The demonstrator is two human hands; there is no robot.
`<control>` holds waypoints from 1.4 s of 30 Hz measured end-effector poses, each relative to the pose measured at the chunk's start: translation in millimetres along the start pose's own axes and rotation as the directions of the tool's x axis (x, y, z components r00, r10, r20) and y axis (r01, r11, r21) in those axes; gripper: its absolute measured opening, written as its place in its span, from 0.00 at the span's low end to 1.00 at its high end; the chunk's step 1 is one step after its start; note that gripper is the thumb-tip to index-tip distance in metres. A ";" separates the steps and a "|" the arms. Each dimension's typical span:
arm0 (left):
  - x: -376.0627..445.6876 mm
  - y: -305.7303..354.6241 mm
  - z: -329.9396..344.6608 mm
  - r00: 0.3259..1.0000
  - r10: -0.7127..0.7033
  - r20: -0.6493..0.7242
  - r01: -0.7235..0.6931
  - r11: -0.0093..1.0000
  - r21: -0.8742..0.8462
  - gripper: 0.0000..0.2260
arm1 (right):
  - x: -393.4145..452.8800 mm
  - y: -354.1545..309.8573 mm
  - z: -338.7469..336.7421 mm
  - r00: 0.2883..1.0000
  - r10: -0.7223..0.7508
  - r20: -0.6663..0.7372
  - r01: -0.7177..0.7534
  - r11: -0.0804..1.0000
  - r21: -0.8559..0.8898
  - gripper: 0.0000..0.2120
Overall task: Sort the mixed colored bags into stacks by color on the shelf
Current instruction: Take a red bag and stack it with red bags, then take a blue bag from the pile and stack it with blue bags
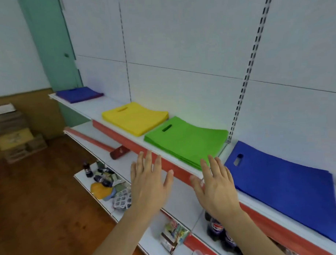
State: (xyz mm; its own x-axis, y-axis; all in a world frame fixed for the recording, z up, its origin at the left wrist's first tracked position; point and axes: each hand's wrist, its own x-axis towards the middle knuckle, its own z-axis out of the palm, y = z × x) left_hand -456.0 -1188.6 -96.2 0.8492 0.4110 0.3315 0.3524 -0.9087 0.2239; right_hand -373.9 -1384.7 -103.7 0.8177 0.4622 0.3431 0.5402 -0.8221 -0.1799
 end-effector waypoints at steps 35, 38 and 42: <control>316.3 -569.7 -22.9 0.919 -0.340 -0.201 0.370 0.919 0.138 0.29 | 433.2 -513.9 252.4 0.923 -0.363 0.128 0.352 0.930 0.104 0.50; 356.9 -609.3 -24.2 0.927 -0.327 -0.183 0.356 0.922 0.154 0.30 | 463.8 -541.5 270.7 0.938 -0.317 0.137 0.305 0.947 0.100 0.51; 400.6 -654.4 -16.4 0.940 -0.289 -0.181 0.315 0.940 0.130 0.33 | 509.1 -571.7 295.6 0.953 -0.265 0.147 0.256 0.963 0.079 0.47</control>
State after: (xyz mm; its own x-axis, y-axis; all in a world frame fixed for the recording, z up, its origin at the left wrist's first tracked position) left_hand -352.8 -428.0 -94.9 0.6249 0.6626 0.4128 0.6498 -0.7346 0.1954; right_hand -207.7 -581.1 -98.7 0.6652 0.7074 0.2387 0.7454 -0.6476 -0.1582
